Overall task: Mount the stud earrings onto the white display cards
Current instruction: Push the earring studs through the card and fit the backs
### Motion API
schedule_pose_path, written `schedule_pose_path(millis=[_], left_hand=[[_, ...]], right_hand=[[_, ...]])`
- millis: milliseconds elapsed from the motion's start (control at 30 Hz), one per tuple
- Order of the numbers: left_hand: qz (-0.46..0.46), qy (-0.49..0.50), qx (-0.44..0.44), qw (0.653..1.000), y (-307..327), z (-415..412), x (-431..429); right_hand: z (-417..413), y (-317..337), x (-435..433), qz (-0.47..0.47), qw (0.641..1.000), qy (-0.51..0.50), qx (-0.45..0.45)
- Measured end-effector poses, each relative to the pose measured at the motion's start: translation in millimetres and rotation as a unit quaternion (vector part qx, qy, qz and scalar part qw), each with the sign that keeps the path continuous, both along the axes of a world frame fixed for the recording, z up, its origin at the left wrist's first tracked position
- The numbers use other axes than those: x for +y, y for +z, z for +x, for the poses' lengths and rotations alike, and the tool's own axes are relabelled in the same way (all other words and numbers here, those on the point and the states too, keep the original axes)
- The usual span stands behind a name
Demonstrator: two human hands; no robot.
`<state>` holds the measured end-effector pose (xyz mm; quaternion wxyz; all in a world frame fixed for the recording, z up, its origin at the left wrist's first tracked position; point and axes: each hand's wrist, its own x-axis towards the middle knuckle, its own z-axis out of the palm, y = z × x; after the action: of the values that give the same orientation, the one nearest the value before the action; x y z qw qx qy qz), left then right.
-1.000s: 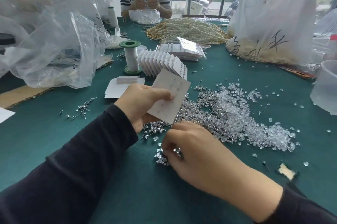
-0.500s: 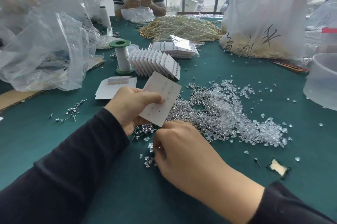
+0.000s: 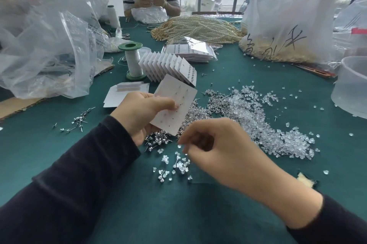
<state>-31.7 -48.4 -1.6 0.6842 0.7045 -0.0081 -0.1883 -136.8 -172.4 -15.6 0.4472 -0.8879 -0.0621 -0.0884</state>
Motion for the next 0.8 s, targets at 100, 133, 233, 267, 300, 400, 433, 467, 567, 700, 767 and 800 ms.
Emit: schedule_pose_path(millis=[100,133,233,267,300,400,433,467,567,700,767,800], left_hand=[[0.005,-0.007,-0.001,1.000,0,0,1],[0.007,-0.011,-0.001,1.000,0,-1,0],[0.015,-0.021,-0.004,1.000,-1,-2,0],[0.017,-0.022,-0.006,1.000,-1,-2,0],[0.019,-0.023,-0.008,1.000,-2,-2,0],[0.016,-0.025,-0.010,1.000,-1,-3,-1],[0.013,-0.025,-0.010,1.000,-1,-4,-1],[0.011,-0.025,-0.011,1.000,0,-4,-1],[0.014,-0.025,-0.010,1.000,1,-4,0],[0.021,-0.036,-0.010,0.999,1,-5,0],[0.023,-0.040,-0.016,0.999,-1,-6,-2],[0.024,-0.043,-0.020,0.999,-2,-7,-2]], right_hand=[[2,3,-5,0.072,0.997,-0.025,-0.004],[3,4,-7,0.099,0.994,-0.034,-0.005],[4,8,-12,0.157,0.987,-0.043,0.009],[4,9,-12,0.160,0.986,-0.040,0.018],[4,8,-10,0.156,0.987,-0.036,0.026],[2,6,-3,0.151,0.987,0.001,0.053],[2,6,-1,0.156,0.986,0.012,0.058],[2,6,-1,0.163,0.985,0.015,0.057],[3,8,-6,0.180,0.983,-0.017,0.015],[8,10,-17,0.106,0.982,-0.118,-0.100],[9,9,-18,0.104,0.975,-0.144,-0.137],[9,8,-17,0.099,0.972,-0.151,-0.153]])
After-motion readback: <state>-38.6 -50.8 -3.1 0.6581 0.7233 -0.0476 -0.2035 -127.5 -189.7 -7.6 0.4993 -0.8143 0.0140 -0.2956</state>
